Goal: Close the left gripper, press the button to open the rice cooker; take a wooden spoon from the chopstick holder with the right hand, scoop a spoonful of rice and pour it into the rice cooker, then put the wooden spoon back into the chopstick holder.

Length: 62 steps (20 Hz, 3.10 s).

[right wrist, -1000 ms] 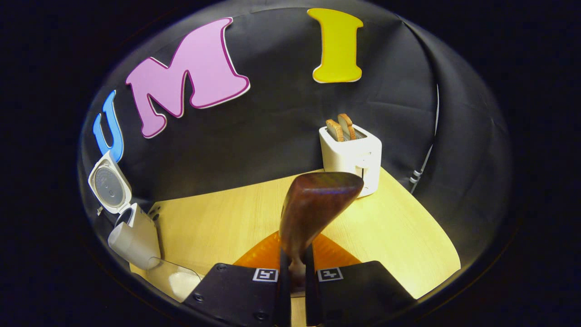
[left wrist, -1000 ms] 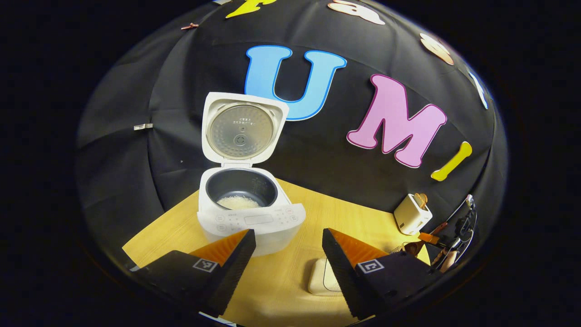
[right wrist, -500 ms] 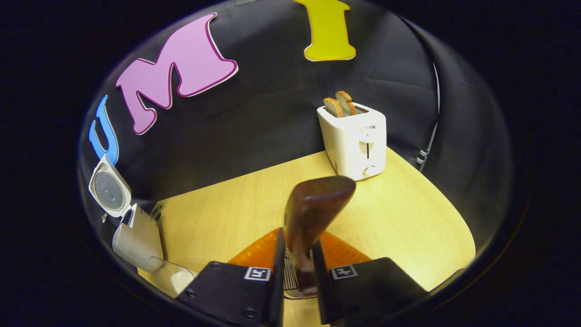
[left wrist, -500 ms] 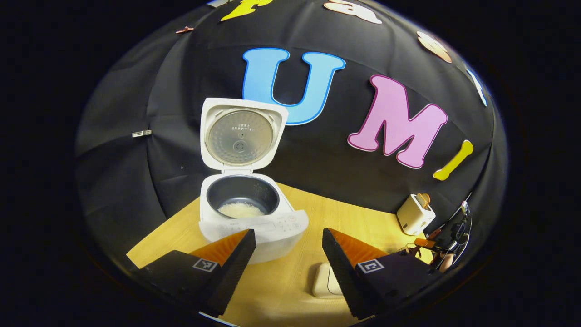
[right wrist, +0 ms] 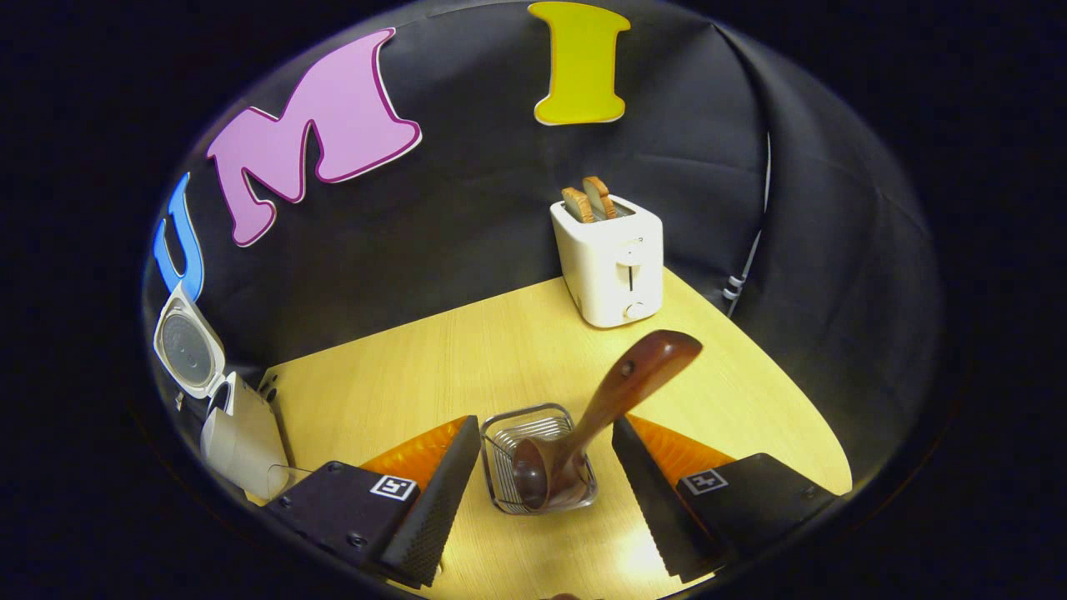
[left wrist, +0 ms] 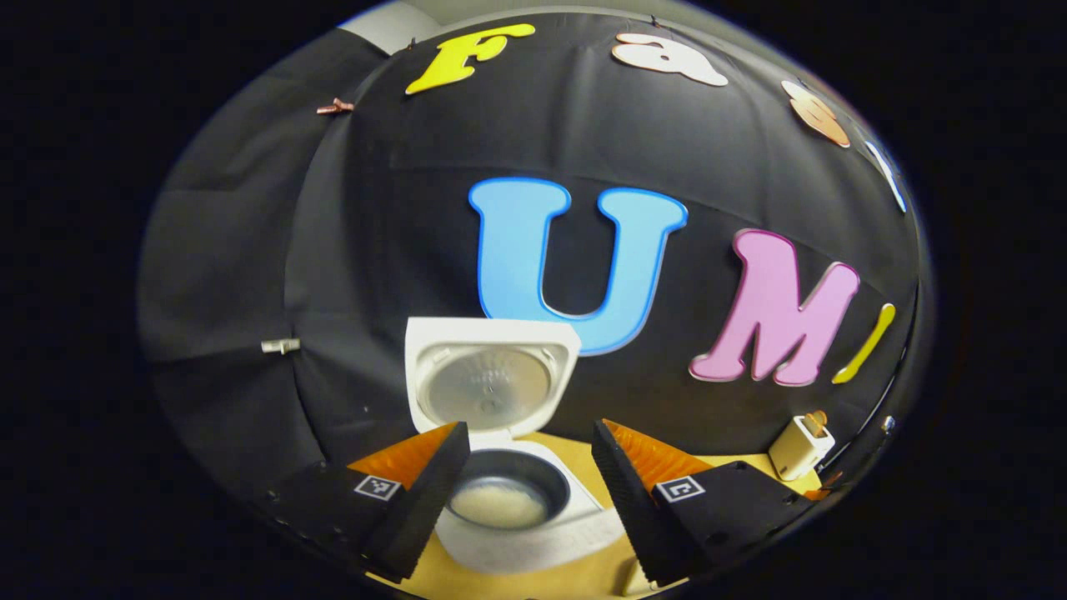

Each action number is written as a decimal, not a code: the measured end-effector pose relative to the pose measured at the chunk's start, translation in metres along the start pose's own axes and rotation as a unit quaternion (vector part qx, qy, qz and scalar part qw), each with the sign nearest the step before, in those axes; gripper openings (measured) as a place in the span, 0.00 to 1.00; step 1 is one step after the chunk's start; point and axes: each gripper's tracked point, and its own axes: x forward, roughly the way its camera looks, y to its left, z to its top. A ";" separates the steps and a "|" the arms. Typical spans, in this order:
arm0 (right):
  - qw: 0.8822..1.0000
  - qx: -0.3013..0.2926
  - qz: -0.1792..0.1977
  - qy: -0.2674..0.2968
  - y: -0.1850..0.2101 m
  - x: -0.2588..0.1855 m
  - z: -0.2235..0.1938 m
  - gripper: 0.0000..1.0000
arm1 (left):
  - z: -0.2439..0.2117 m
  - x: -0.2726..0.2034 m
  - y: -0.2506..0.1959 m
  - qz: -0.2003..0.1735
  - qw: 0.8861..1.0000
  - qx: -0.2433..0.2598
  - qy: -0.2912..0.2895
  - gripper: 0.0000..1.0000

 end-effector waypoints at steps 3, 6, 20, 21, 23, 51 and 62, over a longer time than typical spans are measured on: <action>0.999 -0.010 -0.040 -0.011 -0.016 -0.035 -0.003 0.99 | 0.054 0.038 0.017 -0.001 0.999 0.015 -0.047 0.95; 0.998 -0.006 -0.067 -0.009 -0.020 -0.079 -0.016 0.99 | 0.095 0.078 0.038 -0.002 0.996 0.041 -0.083 0.94; 0.995 0.026 -0.098 -0.028 0.046 -0.174 -0.030 0.98 | 0.053 0.238 0.077 -0.052 0.997 0.062 0.019 0.94; 0.995 0.024 -0.095 -0.024 0.052 -0.178 -0.037 0.98 | 0.050 0.240 0.076 -0.055 0.996 0.064 0.027 0.94; 0.996 0.023 -0.088 -0.014 0.063 -0.179 -0.049 0.99 | 0.049 0.240 0.072 -0.060 0.996 0.064 0.032 0.95; 0.997 0.035 0.014 0.066 0.060 -0.140 -0.111 0.99 | -0.210 0.075 -0.024 -0.014 0.975 0.048 0.217 0.97; 0.996 0.019 0.059 0.067 0.044 -0.119 -0.104 0.99 | -0.215 0.078 -0.027 0.015 0.973 0.087 0.214 0.98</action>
